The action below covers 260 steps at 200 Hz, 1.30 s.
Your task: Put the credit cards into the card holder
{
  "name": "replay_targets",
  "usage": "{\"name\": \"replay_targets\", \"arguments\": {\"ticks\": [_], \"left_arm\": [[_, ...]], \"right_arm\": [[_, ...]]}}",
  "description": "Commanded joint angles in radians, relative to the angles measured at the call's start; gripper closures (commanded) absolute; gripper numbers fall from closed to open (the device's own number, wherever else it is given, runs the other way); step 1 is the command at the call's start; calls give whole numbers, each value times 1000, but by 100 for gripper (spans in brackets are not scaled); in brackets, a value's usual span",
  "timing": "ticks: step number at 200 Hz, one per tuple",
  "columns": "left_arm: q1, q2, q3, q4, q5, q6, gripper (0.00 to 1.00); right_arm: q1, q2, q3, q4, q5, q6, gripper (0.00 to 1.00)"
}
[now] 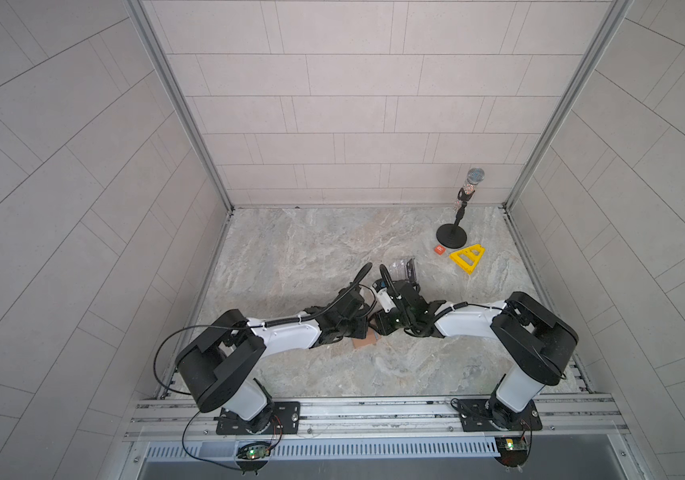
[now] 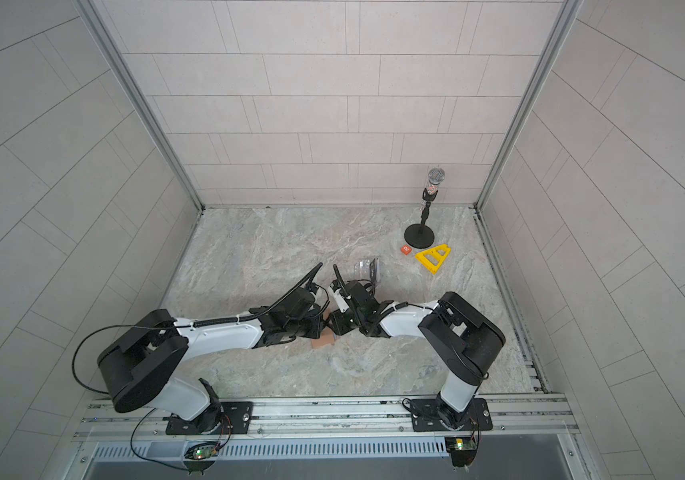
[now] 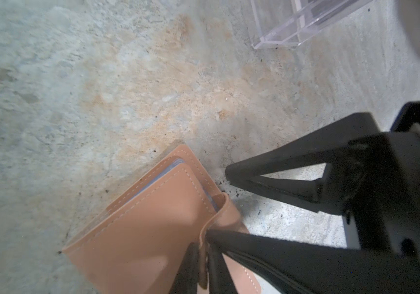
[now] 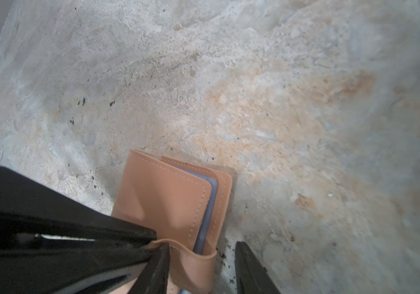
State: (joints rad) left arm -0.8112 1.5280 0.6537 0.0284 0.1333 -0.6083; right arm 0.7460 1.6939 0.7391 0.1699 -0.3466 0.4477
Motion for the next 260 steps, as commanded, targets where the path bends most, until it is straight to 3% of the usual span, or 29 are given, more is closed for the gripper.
{"name": "replay_targets", "arguments": {"ticks": [1, 51, 154, 211, 234, 260], "left_arm": [[1, 8, -26, -183, -101, 33, 83], [-4, 0, -28, -193, -116, 39, 80], [-9, 0, -57, -186, -150, 18, 85], [-9, -33, -51, -194, -168, 4, 79], [-9, -52, -51, -194, -172, -1, 70], [-9, -63, -51, -189, -173, -4, 69]], "right_arm": [[21, 73, -47, -230, 13, -9, 55], [26, 78, -43, -236, 15, -12, 55], [41, 89, -24, -251, 21, -15, 55], [41, 80, -29, -222, -17, -2, 54], [41, 77, -33, -200, -39, 9, 53], [39, 78, -37, -174, -65, 23, 52]]}}
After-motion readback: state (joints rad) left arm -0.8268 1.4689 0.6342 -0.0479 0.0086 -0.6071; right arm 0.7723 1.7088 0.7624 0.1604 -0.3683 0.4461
